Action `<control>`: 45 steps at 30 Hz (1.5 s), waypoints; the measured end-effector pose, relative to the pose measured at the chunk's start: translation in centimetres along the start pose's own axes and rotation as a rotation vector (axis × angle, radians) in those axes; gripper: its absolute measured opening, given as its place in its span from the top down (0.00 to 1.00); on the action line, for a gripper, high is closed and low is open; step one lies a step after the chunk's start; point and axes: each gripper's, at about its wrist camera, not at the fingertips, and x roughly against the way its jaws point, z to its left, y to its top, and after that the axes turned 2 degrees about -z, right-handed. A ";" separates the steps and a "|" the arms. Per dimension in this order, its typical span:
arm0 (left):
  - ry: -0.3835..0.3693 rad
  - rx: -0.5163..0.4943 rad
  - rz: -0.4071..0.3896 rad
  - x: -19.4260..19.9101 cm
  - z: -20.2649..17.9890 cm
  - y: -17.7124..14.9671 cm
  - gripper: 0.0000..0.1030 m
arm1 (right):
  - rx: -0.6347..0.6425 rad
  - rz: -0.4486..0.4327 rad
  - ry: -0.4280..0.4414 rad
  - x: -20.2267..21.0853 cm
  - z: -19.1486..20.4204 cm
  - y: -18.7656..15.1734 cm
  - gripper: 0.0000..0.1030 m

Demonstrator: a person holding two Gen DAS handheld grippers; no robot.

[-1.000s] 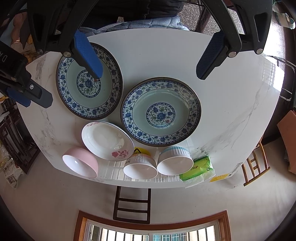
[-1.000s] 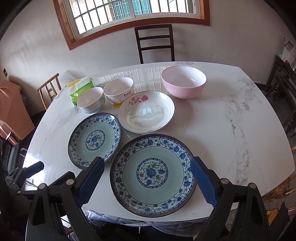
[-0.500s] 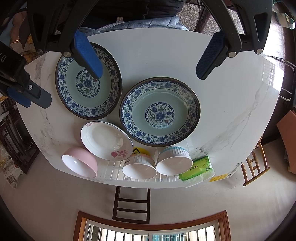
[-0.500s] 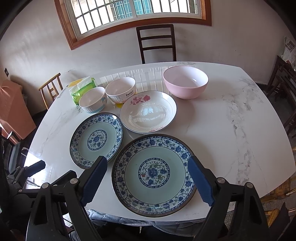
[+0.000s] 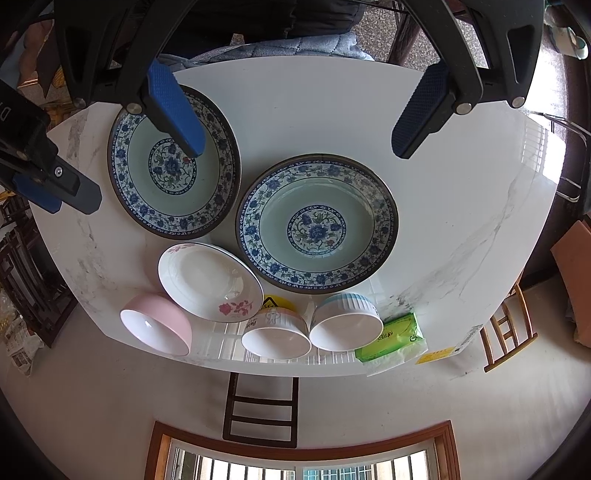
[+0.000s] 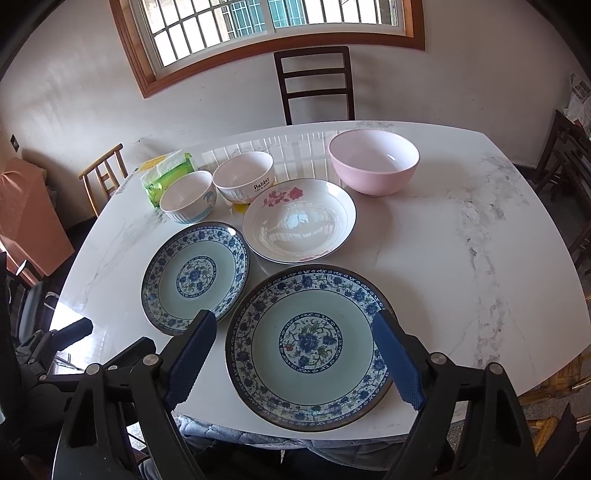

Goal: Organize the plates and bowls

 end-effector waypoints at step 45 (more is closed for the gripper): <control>-0.139 0.310 0.084 -5.3 11.5 2.0 0.30 | -0.066 0.157 0.347 -6.7 0.2 1.0 0.62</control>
